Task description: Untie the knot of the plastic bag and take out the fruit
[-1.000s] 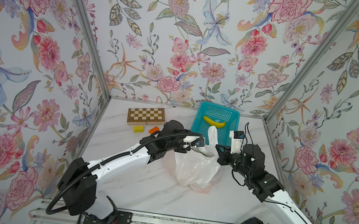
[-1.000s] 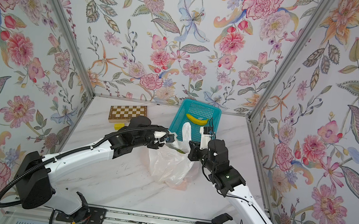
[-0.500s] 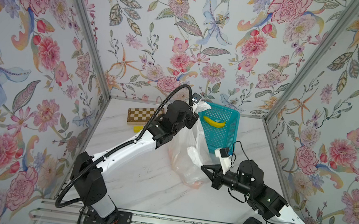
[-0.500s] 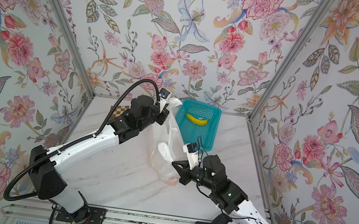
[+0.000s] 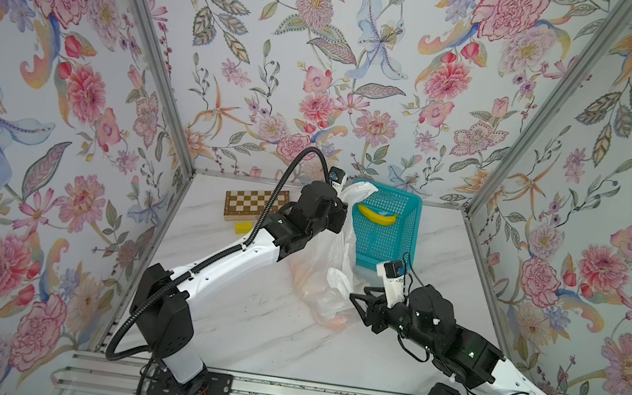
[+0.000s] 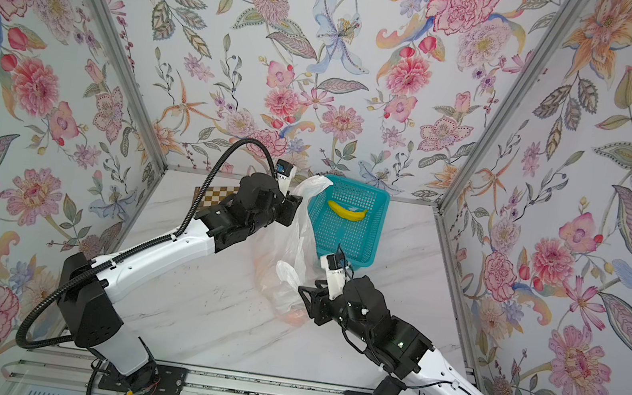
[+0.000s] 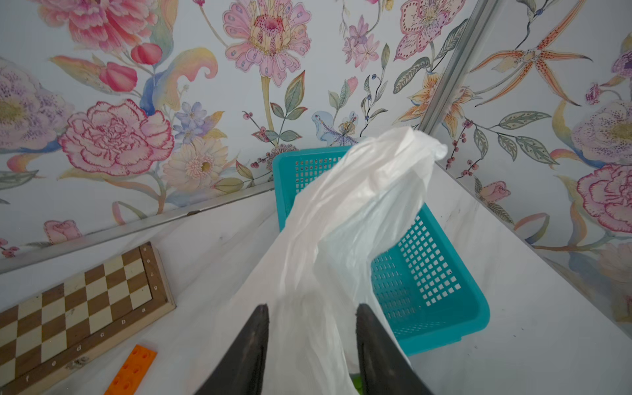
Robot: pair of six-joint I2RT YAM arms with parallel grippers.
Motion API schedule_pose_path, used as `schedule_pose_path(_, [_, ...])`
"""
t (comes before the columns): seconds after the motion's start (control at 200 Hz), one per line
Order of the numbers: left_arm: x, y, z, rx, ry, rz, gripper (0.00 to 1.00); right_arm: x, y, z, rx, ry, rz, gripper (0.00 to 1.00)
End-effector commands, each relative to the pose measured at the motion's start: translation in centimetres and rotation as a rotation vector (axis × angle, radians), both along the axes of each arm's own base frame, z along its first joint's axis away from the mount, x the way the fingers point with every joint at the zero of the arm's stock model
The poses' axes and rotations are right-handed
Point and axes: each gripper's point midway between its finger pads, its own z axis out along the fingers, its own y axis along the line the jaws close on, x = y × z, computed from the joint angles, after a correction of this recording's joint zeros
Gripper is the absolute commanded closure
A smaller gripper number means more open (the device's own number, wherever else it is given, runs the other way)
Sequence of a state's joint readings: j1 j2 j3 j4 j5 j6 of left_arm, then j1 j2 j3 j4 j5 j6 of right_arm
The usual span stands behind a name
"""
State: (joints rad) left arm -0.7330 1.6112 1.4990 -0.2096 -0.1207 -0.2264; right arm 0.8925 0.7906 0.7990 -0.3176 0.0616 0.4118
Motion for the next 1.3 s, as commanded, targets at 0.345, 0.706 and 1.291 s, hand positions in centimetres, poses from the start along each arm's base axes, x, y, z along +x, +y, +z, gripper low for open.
schedule_pose_path(0.345, [-5.9, 3.4, -1.6, -0.271, 0.389, 0.160, 0.41, 10.7, 1.1, 3.4, 0.181, 0.282, -0.133, 0.37])
schedule_pose_path(0.706, [-4.8, 1.0, -4.6, -0.268, 0.525, 0.196, 0.26, 15.4, 2.7, 0.3, 0.155, 0.392, -0.176, 0.69])
schedule_pose_path(1.291, [-4.1, -2.4, -10.4, -0.203, 0.573, 0.167, 0.14, 14.2, 3.5, -1.8, 0.128, 0.323, -0.059, 0.97])
